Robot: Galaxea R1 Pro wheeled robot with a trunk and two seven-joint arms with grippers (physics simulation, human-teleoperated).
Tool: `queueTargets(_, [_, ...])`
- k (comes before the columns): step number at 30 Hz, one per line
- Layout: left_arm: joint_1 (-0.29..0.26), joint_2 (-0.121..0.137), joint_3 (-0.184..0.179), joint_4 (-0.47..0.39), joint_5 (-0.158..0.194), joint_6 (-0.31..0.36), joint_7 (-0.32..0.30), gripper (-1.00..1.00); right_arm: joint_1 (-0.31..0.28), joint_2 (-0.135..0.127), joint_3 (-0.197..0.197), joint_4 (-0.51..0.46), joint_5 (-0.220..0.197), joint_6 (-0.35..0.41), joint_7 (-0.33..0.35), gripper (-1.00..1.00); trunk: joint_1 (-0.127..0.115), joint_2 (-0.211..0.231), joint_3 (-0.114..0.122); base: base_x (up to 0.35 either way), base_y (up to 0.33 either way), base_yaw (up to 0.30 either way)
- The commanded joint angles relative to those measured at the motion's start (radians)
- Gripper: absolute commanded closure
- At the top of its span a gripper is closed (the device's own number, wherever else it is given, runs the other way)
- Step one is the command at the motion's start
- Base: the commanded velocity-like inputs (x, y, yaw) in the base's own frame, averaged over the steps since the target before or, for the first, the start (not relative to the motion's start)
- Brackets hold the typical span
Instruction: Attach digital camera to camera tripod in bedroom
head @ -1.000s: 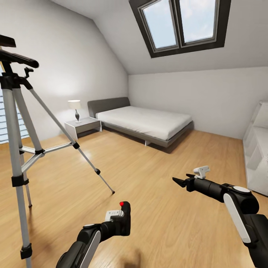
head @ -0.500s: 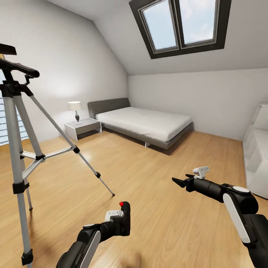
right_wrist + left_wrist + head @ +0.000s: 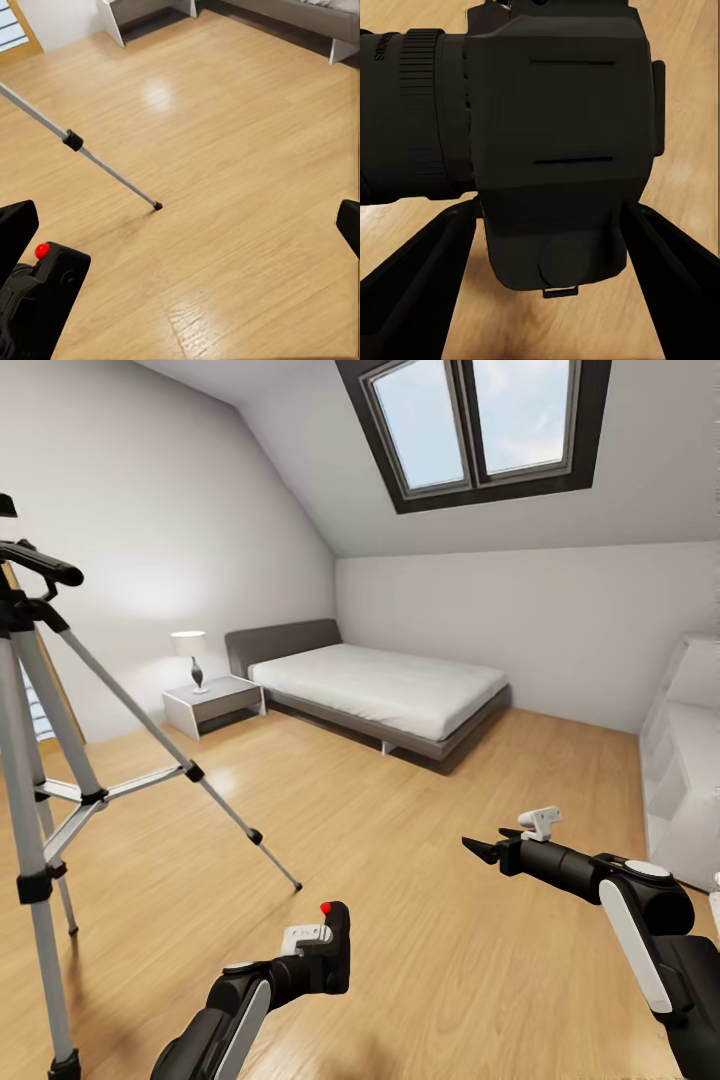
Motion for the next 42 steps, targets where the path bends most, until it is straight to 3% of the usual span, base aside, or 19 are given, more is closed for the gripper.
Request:
queueTargets(1, [0.000,0.000,0.001,-0.001,0.001,0.005,-0.003,1.00,-0.001,0.000,-0.001,0.000,-0.002,0.006,0.003,-1.00,-0.004,0.007,0.001,0.000,0.000,-0.153])
queueTargets(21, [0.000,0.000,0.000,-0.001,0.005,0.005,0.028,1.00,-0.001,-0.005,0.003,0.000,-0.003,-0.001,0.017,-1.00,-0.081,0.147,0.057,0.000,0.000,-0.040])
queueTargets(23, [0.000,0.000,0.000,-0.001,0.006,0.005,0.030,1.00,-0.001,-0.008,0.001,0.000,-0.003,-0.002,0.045,-1.00,-0.088,0.161,0.064,0.000,0.000,-0.001])
queueTargets(30, [0.000,0.000,-0.001,-0.001,0.006,0.005,0.033,1.00,-0.001,-0.015,-0.017,0.000,-0.001,-0.001,0.268,-1.00,-0.115,0.210,0.086,0.000,0.000,0.000])
queueTargets(42, [0.000,-0.002,-0.001,-0.002,0.008,0.005,0.027,1.00,0.000,-0.015,-0.020,0.001,0.001,-0.002,0.332,-1.00,-0.161,0.294,0.123,0.000,0.000,0.000])
